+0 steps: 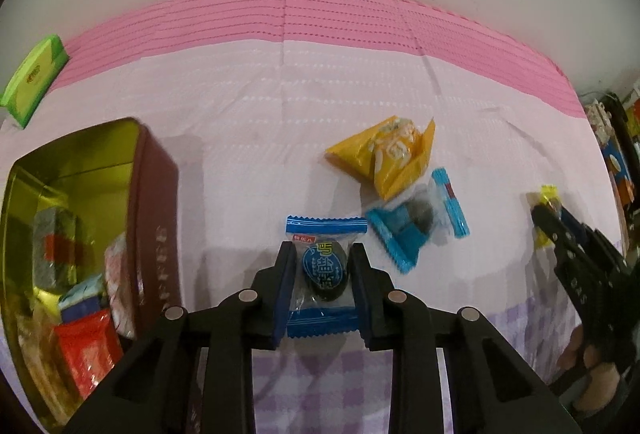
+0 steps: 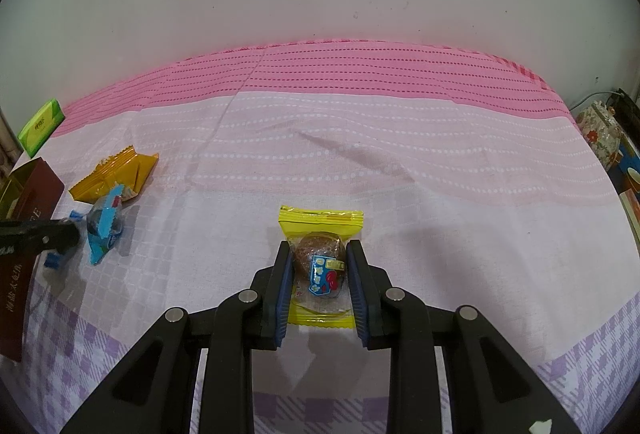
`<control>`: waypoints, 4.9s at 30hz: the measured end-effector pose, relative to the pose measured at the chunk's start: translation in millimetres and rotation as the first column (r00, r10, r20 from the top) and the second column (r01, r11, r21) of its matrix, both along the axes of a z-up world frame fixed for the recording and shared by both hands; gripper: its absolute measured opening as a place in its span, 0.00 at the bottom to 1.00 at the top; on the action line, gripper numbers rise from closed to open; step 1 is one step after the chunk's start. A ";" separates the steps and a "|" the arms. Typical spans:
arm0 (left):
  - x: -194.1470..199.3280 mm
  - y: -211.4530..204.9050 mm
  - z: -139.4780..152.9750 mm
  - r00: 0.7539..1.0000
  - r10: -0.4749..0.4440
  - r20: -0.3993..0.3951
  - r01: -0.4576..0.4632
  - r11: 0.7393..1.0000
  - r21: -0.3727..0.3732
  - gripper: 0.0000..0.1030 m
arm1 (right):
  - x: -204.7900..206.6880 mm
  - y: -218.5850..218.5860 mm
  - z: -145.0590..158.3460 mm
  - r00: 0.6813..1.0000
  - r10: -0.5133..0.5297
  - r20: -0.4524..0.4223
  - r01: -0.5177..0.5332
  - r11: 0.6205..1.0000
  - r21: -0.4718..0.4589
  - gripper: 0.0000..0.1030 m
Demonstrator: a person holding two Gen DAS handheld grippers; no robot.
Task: Organize snacks
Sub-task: 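Drop blue candy into tin with left tool while right tool holds yellow candy, then raise left tool from tin while right tool carries yellow candy over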
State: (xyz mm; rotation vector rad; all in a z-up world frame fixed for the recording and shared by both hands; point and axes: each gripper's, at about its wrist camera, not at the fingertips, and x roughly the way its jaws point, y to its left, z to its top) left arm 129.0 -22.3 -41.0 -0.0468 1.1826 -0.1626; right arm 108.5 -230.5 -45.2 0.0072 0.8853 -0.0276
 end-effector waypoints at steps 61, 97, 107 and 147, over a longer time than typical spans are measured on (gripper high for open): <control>0.7 121.6 12.2 0.975 0.210 0.074 -0.220 0.963 0.156 0.27 | -0.8 1.5 0.0 1.000 -0.003 -0.001 0.003 1.000 -0.010 0.25; -33.6 160.6 43.5 0.960 0.267 0.088 -0.276 0.954 0.117 0.38 | -0.7 3.0 -0.5 1.000 -0.003 -0.001 0.003 1.000 -0.027 0.25; -65.5 187.9 55.1 0.941 0.311 0.137 -0.328 0.936 0.128 0.39 | -1.6 3.5 -0.4 1.000 -0.002 -0.001 0.002 1.000 -0.029 0.25; -113.2 268.5 57.0 0.850 0.490 0.195 -0.514 0.852 0.100 0.64 | -34.4 187.2 76.0 0.917 0.393 0.067 -0.398 0.915 0.068 0.22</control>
